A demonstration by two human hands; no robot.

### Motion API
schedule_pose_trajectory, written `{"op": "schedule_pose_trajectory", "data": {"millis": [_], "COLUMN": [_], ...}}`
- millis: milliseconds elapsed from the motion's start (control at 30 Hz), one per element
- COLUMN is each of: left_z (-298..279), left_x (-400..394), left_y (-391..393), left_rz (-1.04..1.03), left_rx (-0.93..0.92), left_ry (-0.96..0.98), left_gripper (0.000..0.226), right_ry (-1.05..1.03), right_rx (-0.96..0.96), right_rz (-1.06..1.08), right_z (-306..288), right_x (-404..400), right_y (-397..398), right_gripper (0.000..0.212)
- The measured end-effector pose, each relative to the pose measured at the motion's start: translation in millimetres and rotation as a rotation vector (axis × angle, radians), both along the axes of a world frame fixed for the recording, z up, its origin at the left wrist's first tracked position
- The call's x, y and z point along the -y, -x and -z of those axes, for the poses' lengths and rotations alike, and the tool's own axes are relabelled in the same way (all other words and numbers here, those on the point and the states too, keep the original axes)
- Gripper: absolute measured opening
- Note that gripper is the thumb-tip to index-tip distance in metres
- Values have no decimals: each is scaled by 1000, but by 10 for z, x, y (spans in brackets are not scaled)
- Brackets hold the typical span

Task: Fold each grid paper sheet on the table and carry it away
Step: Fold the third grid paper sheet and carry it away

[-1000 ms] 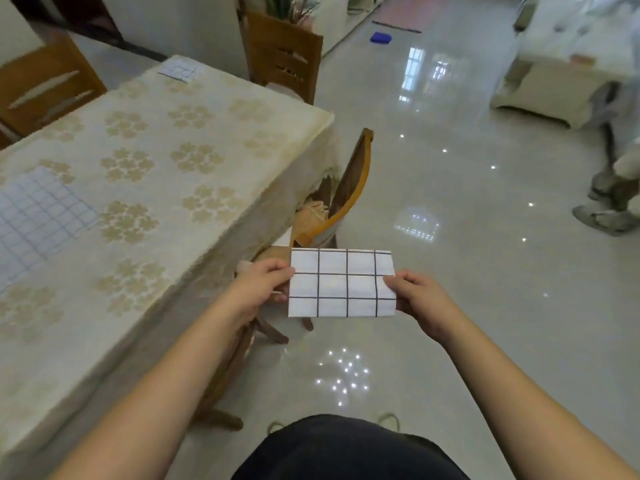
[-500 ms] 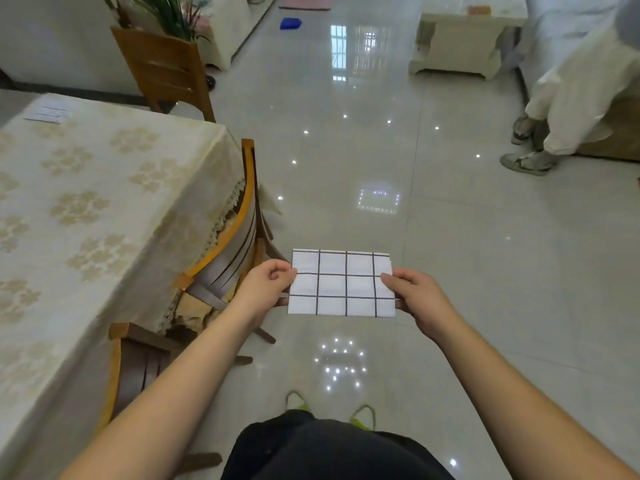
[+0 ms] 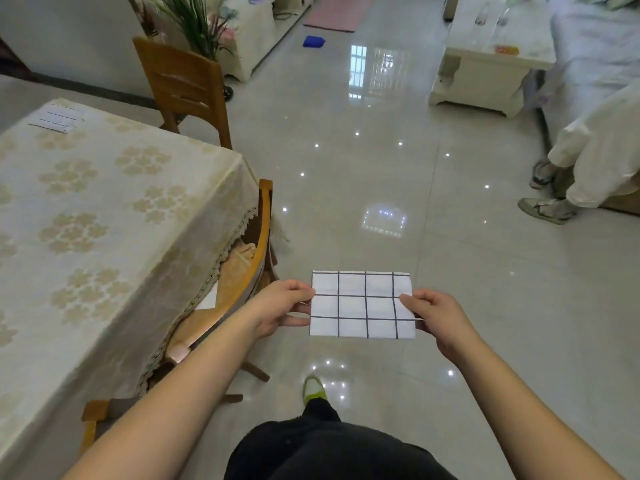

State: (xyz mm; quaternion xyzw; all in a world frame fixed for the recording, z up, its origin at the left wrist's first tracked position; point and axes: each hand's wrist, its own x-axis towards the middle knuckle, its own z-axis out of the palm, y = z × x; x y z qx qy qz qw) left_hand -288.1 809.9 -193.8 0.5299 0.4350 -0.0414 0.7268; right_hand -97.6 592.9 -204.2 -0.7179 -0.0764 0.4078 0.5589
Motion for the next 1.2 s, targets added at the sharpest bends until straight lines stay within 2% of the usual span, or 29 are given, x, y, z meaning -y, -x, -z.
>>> {"op": "schedule_pose_trajectory", "data": {"millis": [233, 400, 600, 733, 867, 1000, 1200], "left_z": [-135, -191, -102, -40, 15, -11, -64], "left_x": [-701, -1046, -1279, -1445, -1624, -1776, -1975], "left_y": [-389, -552, -874, -1274, -1811, -2338, -2939], "left_rz": [-4, -31, -81, -158, -212, -241, -292], "left_rx": [36, 24, -6, 2, -25, -37, -60], "left_ry": [-70, -158, -142, -122, -127, -122, -151], "left_gripper": [5, 15, 18, 9, 6, 12, 9], "right_ry": [8, 11, -1, 21, 33, 38, 31], "right_rx": [-3, -15, -34, -42, -21, -21, -17], "right_rz": [-12, -33, -73, -113, -141, -188, -242], "right_z": [-89, -80, -33, 83, 125, 59, -30], "right_x": [-690, -1109, -1493, -1738, -1982, -2179, -2479], "right_y": [-397, -619, -1063, -1490, -2051, -2650, -3309], "right_gripper": [8, 13, 15, 14, 23, 11, 16]}}
